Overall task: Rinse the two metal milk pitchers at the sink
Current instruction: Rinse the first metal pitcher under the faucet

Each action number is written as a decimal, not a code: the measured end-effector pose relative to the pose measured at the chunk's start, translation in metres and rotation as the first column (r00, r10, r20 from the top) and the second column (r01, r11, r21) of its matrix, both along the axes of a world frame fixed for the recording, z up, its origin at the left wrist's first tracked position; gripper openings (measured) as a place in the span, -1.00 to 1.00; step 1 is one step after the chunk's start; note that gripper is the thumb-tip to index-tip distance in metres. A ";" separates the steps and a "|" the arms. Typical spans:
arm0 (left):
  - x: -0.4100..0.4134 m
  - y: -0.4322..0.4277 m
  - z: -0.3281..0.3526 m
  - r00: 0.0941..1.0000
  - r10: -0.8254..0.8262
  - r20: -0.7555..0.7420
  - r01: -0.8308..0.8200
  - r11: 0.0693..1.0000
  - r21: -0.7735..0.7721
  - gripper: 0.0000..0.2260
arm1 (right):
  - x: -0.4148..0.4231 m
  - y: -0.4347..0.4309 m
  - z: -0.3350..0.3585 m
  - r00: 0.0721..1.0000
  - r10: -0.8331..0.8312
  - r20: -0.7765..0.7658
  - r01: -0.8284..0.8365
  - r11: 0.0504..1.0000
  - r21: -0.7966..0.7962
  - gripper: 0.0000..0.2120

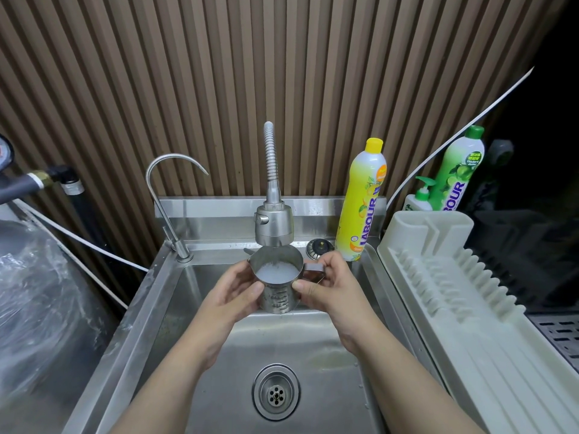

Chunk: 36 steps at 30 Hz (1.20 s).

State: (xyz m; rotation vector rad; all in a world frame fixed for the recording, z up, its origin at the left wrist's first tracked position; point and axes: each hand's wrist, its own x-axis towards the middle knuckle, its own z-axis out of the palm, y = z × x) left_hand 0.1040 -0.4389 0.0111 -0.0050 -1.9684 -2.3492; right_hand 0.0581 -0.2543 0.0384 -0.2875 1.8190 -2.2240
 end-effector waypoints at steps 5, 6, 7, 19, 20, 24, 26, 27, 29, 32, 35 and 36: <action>-0.002 -0.001 0.000 1.000 -0.008 -0.015 0.009 1.000 0.019 -0.47 | 0.000 -0.002 0.002 1.000 0.002 -0.004 -0.002 1.000 -0.023 -0.67; -0.002 -0.001 0.000 1.000 -0.010 -0.015 0.010 1.000 0.018 -0.46 | 0.000 -0.002 0.002 1.000 0.002 -0.005 -0.003 1.000 -0.027 -0.67; -0.002 -0.001 0.000 1.000 -0.010 -0.013 0.010 1.000 0.018 -0.43 | 0.000 -0.002 0.003 1.000 0.003 -0.005 -0.003 1.000 -0.031 -0.67; 0.000 0.001 0.002 1.000 0.003 -0.009 -0.003 1.000 0.007 -0.33 | 0.001 -0.001 0.003 1.000 0.007 -0.017 -0.008 0.999 -0.046 -0.65; 0.000 0.001 0.002 1.000 0.006 -0.008 -0.006 1.000 0.008 -0.32 | 0.001 -0.001 0.003 1.000 0.009 -0.019 -0.010 0.999 -0.047 -0.65; 0.000 0.001 0.002 1.000 0.006 -0.008 -0.006 1.000 0.013 -0.31 | 0.001 -0.001 0.002 1.000 0.012 -0.025 -0.013 0.999 -0.048 -0.67; 0.000 0.000 0.002 1.000 0.005 -0.011 -0.004 1.000 0.019 -0.33 | 0.001 -0.001 0.002 1.000 0.009 -0.025 -0.010 0.999 -0.051 -0.66; 0.000 0.000 0.002 1.000 0.006 -0.010 -0.006 1.000 0.024 -0.34 | 0.001 -0.002 0.003 1.000 0.007 -0.025 -0.009 0.999 -0.049 -0.66; 0.000 0.000 0.002 1.000 0.008 -0.010 -0.008 1.000 0.024 -0.34 | 0.001 -0.002 0.004 1.000 0.004 -0.025 -0.005 0.999 -0.036 -0.65; -0.001 0.000 0.004 1.000 0.012 -0.008 -0.012 1.000 0.015 -0.33 | 0.000 -0.002 0.004 1.000 0.000 -0.024 0.000 1.000 -0.020 -0.67; -0.001 0.000 0.004 1.000 0.013 -0.013 -0.012 1.000 0.021 -0.35 | -0.001 -0.002 0.002 1.000 0.000 -0.031 0.000 1.000 -0.017 -0.68; -0.001 0.000 0.005 1.000 0.012 -0.013 -0.011 1.000 0.020 -0.37 | -0.002 -0.002 0.001 0.999 0.003 -0.035 -0.003 1.000 -0.017 -0.68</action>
